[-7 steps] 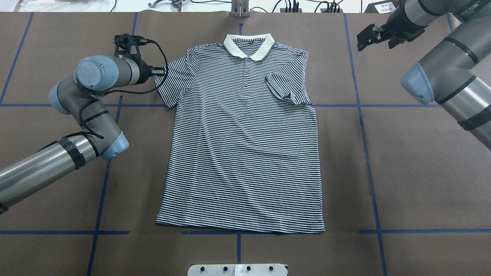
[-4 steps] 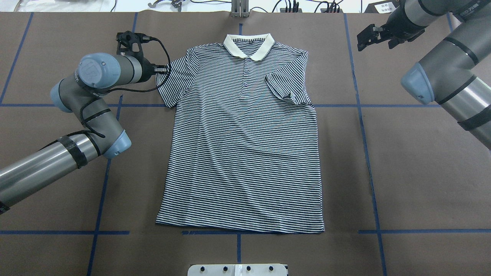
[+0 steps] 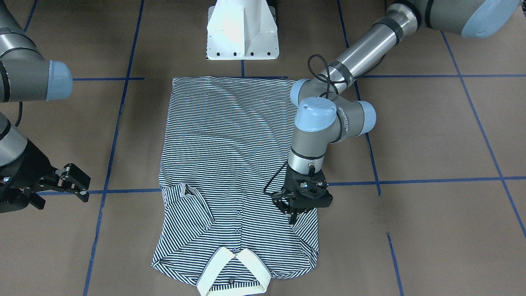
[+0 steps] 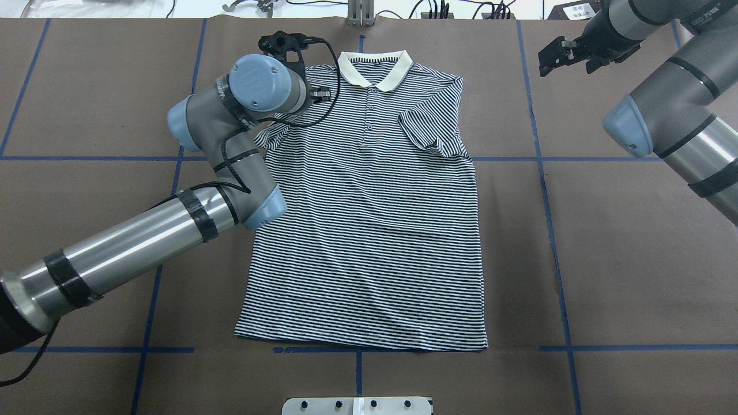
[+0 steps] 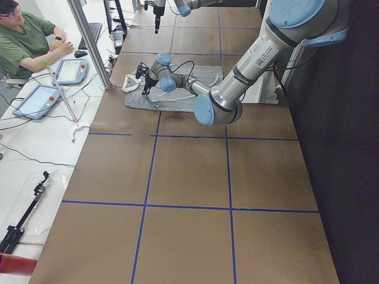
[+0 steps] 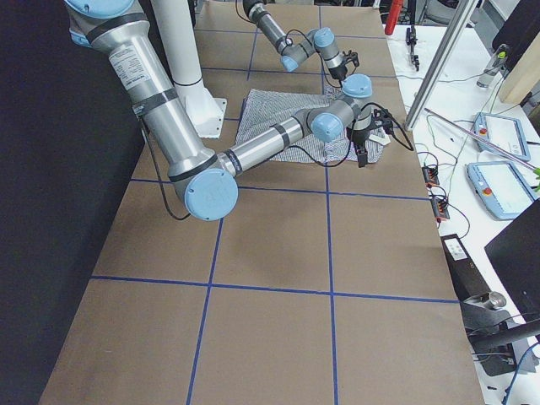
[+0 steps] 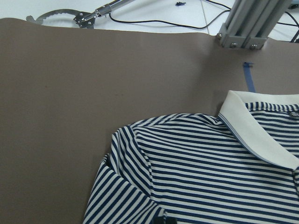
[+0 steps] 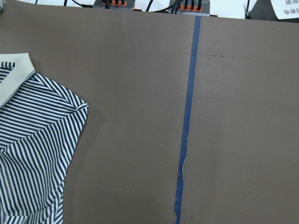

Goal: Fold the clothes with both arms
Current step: 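Fold the grasped sleeve inward over the shirt body with the left gripper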

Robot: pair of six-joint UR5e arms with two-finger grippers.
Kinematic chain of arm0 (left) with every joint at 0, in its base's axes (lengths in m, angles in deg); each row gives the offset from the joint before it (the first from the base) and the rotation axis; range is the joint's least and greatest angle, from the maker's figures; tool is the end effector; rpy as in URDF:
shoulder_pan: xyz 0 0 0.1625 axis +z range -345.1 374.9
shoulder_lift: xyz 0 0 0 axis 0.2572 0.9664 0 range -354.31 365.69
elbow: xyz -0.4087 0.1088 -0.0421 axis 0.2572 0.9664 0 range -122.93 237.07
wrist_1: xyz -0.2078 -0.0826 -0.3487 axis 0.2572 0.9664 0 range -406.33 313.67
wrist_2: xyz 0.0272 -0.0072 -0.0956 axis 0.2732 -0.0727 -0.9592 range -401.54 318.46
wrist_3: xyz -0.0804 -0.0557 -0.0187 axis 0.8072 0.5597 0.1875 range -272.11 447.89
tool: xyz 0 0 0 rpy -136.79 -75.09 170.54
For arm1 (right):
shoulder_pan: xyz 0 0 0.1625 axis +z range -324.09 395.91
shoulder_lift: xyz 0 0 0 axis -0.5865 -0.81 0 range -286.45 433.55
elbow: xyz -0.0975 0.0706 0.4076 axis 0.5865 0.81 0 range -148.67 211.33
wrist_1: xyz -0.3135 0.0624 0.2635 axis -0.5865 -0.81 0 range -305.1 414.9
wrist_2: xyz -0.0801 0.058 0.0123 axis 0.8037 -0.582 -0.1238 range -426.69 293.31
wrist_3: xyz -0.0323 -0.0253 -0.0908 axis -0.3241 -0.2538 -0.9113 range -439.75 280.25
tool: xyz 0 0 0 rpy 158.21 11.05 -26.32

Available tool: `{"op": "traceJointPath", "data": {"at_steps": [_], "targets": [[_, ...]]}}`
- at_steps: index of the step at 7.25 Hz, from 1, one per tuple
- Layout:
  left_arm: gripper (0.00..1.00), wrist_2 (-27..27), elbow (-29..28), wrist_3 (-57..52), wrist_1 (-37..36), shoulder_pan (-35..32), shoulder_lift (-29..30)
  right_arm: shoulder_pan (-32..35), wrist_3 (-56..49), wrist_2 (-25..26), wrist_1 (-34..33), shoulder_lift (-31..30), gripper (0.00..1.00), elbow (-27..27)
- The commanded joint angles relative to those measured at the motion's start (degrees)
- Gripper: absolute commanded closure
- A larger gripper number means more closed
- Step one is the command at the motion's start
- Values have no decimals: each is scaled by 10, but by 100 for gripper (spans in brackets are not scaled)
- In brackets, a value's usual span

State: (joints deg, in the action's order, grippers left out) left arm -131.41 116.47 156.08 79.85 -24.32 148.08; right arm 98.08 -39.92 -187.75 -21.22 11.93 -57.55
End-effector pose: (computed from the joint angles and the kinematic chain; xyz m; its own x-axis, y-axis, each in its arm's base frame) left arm 0.5649 -0.6334 0.2445 0.6169 -0.0239 -0.7867 0.4357 0.8427 0.3161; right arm -0.2459 -0.6412 0.3554 0.6853 -0.1112 0.7197 -0.1137 0.9598 0.2565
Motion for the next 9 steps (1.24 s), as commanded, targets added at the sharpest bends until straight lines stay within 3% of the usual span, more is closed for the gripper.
{"op": "traceJointPath", "data": {"at_steps": [1, 2, 3, 4, 6, 9], "targets": [[100, 24, -32, 23, -2, 17, 30, 0, 0, 7, 0, -1, 0, 3], [100, 24, -38, 34, -2, 18, 32, 0, 1, 7, 0, -1, 0, 3], [39, 23, -38, 26, 4, 19, 29, -1, 1, 7, 0, 0, 0, 3], [0, 22, -22, -15, 7, 21, 29, -1, 1, 7, 0, 0, 0, 1], [0, -40, 81, -85, -19, 14, -5, -35, 65, 18, 1, -2, 0, -21], [0, -71, 315, -88, -105, 12, -140, -184, 259, 124, -8, -21, 0, -159]]}}
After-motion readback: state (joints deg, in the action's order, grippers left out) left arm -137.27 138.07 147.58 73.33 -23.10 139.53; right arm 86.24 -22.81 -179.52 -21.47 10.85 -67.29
